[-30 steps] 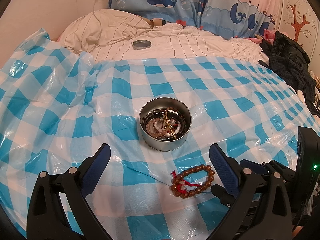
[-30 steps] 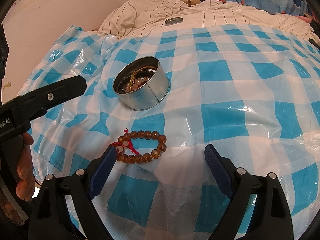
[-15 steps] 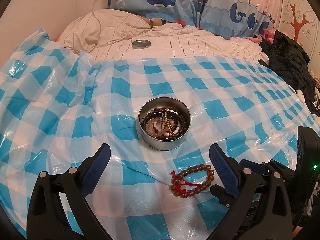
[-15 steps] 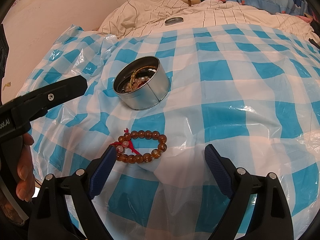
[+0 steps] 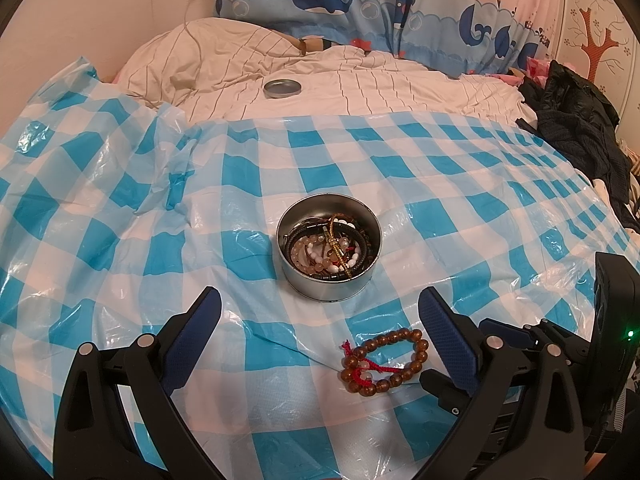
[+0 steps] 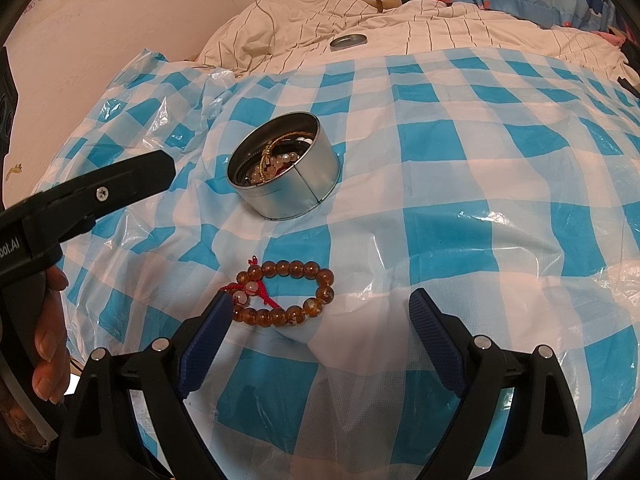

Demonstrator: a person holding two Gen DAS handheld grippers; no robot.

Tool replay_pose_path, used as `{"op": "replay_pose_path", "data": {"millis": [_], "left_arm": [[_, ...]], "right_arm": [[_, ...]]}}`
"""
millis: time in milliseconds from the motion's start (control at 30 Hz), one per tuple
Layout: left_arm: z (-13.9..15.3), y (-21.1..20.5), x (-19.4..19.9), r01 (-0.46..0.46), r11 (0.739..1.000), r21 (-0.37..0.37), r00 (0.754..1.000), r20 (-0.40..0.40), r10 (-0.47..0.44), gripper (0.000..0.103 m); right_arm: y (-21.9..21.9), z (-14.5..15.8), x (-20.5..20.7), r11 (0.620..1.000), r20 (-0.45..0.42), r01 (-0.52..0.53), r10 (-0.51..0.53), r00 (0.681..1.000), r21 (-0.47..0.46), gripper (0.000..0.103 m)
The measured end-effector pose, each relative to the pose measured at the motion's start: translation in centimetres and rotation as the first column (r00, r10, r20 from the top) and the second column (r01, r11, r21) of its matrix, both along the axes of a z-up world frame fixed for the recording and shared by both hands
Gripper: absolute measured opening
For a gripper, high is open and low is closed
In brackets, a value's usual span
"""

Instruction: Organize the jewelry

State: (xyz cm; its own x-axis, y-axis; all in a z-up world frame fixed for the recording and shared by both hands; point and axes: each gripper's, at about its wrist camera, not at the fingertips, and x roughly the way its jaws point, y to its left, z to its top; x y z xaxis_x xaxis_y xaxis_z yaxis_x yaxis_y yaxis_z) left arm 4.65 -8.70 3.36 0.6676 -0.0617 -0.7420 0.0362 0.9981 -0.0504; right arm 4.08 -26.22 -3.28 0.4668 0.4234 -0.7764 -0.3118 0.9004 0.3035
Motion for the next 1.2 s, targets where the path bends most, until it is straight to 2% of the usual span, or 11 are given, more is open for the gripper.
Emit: {"op": "replay_pose_path", "data": {"millis": [233,333,500,633,800,967,1033,1133,1200], "left_arm": [[0.2,0.3,-0.1,-0.002,1.0,-0.009,1.0,0.006,0.002,0.095],[0.4,2.1,-0.3,-0.031,0.999,-0.026,0.999,0.021,0.031,0.095],[-0.1,6.8,-0.5,-0.133,0.988,-0.079,0.991,0.006,0.134,0.095],[-0.4,8.5,-0.8,-0.167,0.982,-0.083,0.986,-0.001,0.168,0.095],[-1.0,8.0,-0.8,-0.142,0.988,-0.053,0.99,-0.022,0.141,0.095],[-1.2,7.2,-0.7,-0.128,0.991,-0.041,0.992,-0.028,0.127,0.095],[-1.2,7.2,-0.7,-0.131,0.991,-0.04,0.991,-0.03,0.13,0.095],[-1.2,7.3,-0.8,-0.138,0.99,-0.038,0.99,-0.031,0.136,0.095],[-1.2,7.4,-0.9,-0.141,0.989,-0.04,0.99,-0.031,0.139,0.095]], "right_arm": [[0.2,-0.1,0.1,1.0,0.001,0.003,-0.003,1.0,0.0,0.086],[0.0,0.1,0.0,1.0,0.005,0.007,-0.007,1.0,0.005,0.086],[-1.2,0.7,-0.4,1.0,0.023,0.016,-0.016,1.0,0.012,0.086],[-1.9,0.8,-0.4,1.0,0.011,0.015,-0.015,1.0,-0.001,0.086],[-1.8,0.5,-0.3,1.0,0.009,0.012,-0.011,1.0,-0.015,0.086],[0.6,0.3,0.0,0.998,0.028,-0.036,0.038,0.999,-0.05,0.086],[1.6,0.0,0.0,0.996,0.044,-0.053,0.057,0.997,-0.076,0.091],[2.6,-0.5,0.6,0.99,0.058,-0.038,0.047,0.997,-0.138,0.091],[2.6,-0.9,1.1,0.989,0.06,-0.012,0.021,0.998,-0.147,0.091]]}}
